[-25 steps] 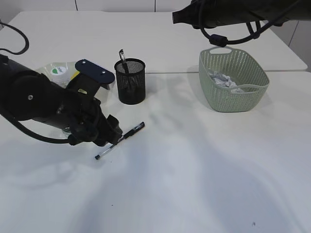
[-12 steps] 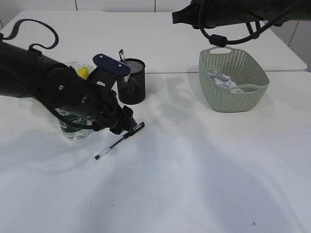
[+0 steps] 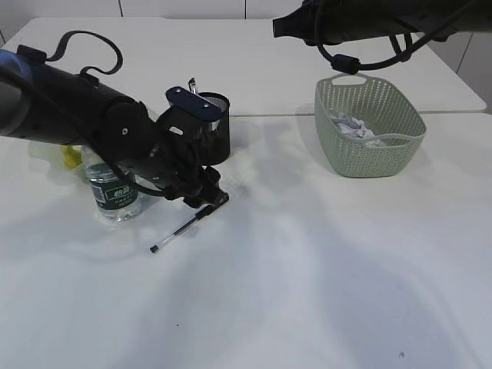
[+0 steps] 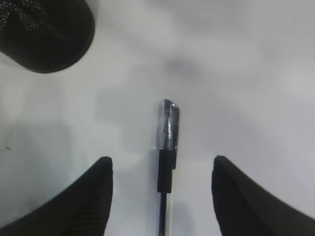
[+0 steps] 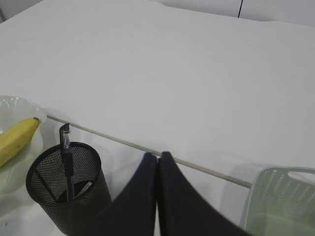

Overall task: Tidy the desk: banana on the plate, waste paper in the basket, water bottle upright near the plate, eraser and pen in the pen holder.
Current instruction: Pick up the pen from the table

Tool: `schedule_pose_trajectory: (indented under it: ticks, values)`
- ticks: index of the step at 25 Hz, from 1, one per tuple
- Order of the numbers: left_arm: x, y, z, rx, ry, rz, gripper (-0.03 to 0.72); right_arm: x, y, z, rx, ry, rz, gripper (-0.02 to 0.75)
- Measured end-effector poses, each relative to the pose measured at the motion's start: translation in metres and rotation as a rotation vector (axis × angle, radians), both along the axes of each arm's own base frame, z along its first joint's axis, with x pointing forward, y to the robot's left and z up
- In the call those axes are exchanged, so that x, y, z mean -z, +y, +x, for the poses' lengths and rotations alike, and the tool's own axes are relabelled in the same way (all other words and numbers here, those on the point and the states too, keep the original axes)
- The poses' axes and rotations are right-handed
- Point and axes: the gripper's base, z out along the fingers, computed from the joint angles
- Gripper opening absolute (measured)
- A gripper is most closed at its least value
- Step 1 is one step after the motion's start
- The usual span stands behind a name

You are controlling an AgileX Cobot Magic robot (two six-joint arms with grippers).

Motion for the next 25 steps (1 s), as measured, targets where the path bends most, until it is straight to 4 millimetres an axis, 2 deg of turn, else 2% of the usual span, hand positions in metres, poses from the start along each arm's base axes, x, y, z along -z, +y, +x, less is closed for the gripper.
schedule_pose_trajectory:
  ticks: [11, 19, 25]
  values:
    - [0.0, -0.001, 0.002, 0.004, -0.005, 0.003, 0.437, 0.0, 0.0, 0.0, 0.001, 0.001, 0.002, -0.016]
    - [0.018, 0.003, -0.004, -0.004, 0.105, 0.073, 0.472, 0.0, 0.0, 0.0, 0.002, 0.002, 0.006, -0.016]
    - [0.021, 0.005, -0.006, -0.007, 0.141, 0.098, 0.473, 0.003, 0.001, -0.002, -0.02, 0.044, -0.001, -0.016]
